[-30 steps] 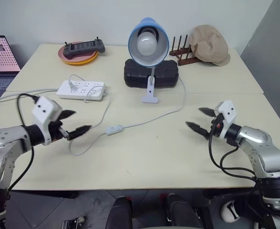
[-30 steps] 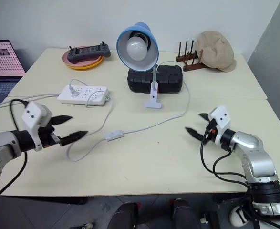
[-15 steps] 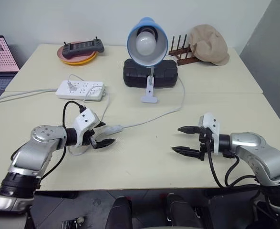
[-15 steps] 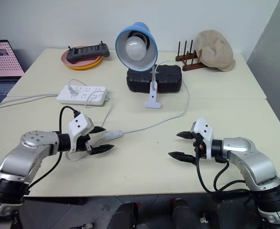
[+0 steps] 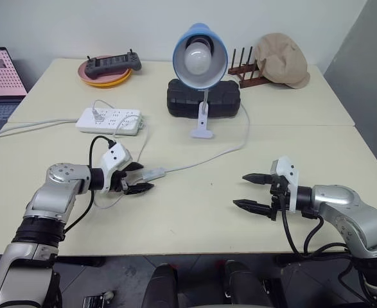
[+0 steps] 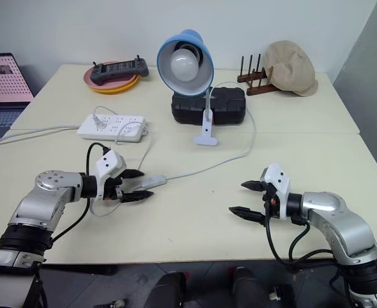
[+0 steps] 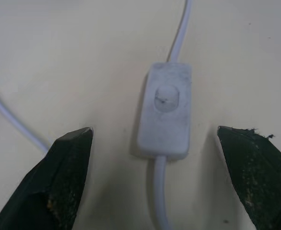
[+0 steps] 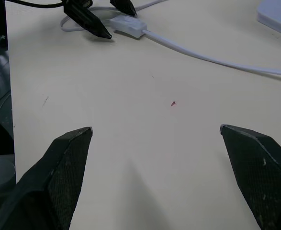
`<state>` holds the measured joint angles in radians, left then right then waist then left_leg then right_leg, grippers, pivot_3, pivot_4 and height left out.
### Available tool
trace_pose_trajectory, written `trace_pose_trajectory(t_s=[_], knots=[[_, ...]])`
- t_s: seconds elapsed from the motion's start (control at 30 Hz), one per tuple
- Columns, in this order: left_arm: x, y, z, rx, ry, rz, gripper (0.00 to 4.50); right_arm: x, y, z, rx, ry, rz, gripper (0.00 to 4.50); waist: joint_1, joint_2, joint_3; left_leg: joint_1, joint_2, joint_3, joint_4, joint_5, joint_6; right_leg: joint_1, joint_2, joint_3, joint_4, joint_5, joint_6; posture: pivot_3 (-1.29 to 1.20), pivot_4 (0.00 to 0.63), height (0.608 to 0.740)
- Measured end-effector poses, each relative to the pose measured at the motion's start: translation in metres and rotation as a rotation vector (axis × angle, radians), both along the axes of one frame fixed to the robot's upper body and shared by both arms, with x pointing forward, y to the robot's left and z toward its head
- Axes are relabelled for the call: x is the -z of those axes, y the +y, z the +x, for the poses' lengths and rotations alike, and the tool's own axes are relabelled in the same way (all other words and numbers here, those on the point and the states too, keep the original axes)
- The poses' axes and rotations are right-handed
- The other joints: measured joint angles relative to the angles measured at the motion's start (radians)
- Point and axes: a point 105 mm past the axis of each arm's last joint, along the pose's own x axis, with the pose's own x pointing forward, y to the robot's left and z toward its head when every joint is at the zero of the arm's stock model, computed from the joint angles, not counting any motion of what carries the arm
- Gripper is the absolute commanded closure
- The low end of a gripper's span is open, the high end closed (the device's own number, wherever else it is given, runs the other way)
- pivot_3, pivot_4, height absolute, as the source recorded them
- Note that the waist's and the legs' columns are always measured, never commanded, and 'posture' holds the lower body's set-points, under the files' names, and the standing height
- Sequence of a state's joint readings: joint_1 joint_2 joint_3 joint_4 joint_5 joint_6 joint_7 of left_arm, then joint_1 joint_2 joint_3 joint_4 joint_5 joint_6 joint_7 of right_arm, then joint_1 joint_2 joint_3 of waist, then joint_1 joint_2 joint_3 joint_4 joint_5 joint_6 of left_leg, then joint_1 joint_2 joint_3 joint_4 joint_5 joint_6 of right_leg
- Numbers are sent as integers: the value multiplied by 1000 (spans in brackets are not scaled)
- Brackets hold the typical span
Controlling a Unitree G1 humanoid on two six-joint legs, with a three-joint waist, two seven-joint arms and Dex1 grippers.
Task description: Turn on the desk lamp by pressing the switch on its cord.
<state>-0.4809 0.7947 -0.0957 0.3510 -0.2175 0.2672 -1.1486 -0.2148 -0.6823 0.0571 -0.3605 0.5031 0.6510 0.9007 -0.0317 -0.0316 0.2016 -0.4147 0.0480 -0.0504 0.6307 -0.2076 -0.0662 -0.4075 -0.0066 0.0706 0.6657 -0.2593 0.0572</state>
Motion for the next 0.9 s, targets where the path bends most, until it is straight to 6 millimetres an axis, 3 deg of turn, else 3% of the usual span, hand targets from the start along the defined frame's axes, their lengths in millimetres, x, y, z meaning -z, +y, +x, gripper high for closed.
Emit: trace_pose_trajectory(t_s=[0.2,0.33,0.63,0.73,0.8,0.83,0.9], knots=[[1,-3,0,4,5,-13,2298,2,-1,0,11,0,0,0,0,0,0,0,0,0,0,0,0,0,0,0,0,0,0,0,150,740],[2,-2,-1,-1,5,-14,3282,2,-1,0,16,0,0,0,0,0,0,0,0,0,0,0,0,0,0,0,1,0,0,0,150,740],[0,-5,-8,-16,13,-52,3391,1,-1,3,46,20,21,0,0,0,0,0,0,0,0,0,0,0,0,0,1,0,0,0,150,740],[-17,-29,-3,-31,-23,-179,3391,-4,6,7,114,80,141,0,2,0,0,0,0,-1,1,0,0,0,0,-1,1,0,0,0,150,740],[-32,-55,-5,3,-46,-268,3391,-13,18,6,146,190,289,0,3,0,0,-1,0,-2,2,0,0,0,0,0,2,1,-2,0,150,740],[-44,-77,-12,60,-71,-322,3391,-16,26,4,156,285,383,0,2,-1,0,-1,0,-1,2,0,0,1,0,0,2,3,-4,0,150,740],[-52,-97,-22,108,-99,-352,3391,-14,31,0,179,409,446,0,0,-1,0,0,0,-1,2,0,0,1,0,0,2,3,-4,0,150,740]])
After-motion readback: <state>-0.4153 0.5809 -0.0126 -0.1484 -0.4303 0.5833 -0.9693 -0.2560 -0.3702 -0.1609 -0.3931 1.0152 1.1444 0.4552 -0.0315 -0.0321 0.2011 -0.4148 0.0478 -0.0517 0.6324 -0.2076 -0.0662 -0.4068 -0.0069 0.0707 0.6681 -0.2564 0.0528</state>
